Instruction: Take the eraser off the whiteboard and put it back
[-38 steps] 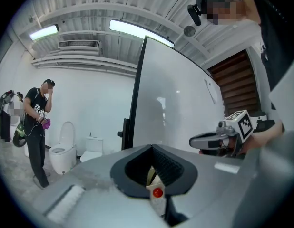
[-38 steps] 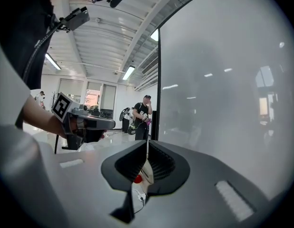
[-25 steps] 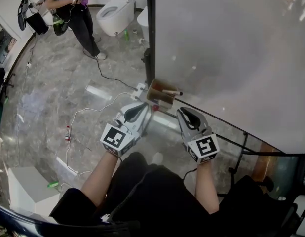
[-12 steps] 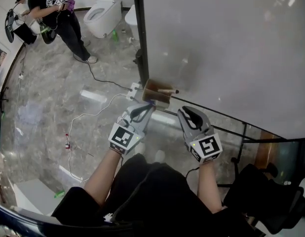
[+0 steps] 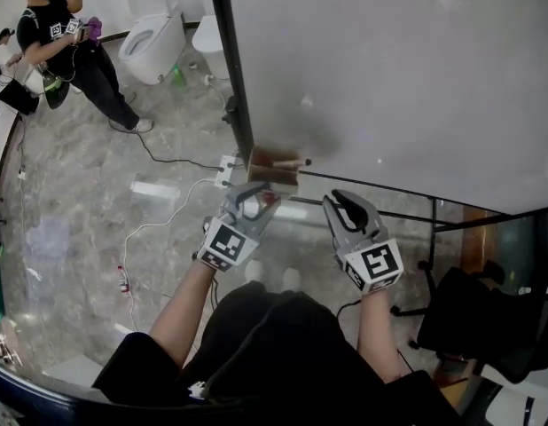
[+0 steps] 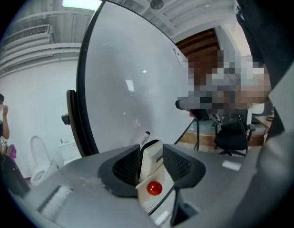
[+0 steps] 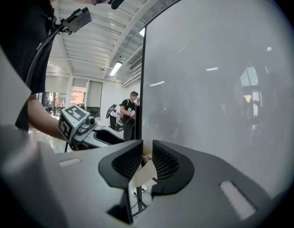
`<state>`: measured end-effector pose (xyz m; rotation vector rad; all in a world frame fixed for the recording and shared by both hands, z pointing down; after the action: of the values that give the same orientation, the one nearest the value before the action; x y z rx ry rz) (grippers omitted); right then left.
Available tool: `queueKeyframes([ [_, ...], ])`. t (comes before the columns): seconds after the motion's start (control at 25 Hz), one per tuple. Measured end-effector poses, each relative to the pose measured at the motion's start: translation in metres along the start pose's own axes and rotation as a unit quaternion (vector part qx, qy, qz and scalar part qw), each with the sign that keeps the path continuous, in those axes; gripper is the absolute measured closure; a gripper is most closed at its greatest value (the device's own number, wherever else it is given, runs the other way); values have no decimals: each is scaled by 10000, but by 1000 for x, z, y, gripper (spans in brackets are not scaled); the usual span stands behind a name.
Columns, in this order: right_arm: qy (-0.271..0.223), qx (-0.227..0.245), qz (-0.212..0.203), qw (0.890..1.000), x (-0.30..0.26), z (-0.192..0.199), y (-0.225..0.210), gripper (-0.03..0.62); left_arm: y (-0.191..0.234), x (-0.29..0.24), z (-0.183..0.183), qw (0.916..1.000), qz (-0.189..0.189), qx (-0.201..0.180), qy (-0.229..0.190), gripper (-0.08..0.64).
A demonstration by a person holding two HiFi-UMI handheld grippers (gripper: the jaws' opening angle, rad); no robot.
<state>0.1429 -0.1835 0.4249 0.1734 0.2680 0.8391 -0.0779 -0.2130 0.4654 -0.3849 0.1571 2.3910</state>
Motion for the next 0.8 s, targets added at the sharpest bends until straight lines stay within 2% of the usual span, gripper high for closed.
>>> queueKeyframes([
  [0.16,36,-33,179,9998,2,-3,2,523,3,-8,10,9986,168,-379,332,357],
  [0.32,80,-60,347,9993,6,-3,5,523,7,-14,9,9965,303,-650,440,336],
  [0.6,177,-101,596,9980,9,-3,6,523,14,-25,10,9925,622,-855,617,307],
  [0.8,226,-153,737,9969,10,-1,5,523,16,-35,12,9867,955,-1023,829,288],
])
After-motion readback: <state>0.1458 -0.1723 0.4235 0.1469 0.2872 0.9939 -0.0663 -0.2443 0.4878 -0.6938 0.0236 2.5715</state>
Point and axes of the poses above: the fingertips, and each gripper's own axes: x backward along the fingers, y to its left, z out of its underside, the point moved 9 cm from there along x, backward along the fingers, and after that the axes turned 14 degrees about x, right-handed, at the moved point
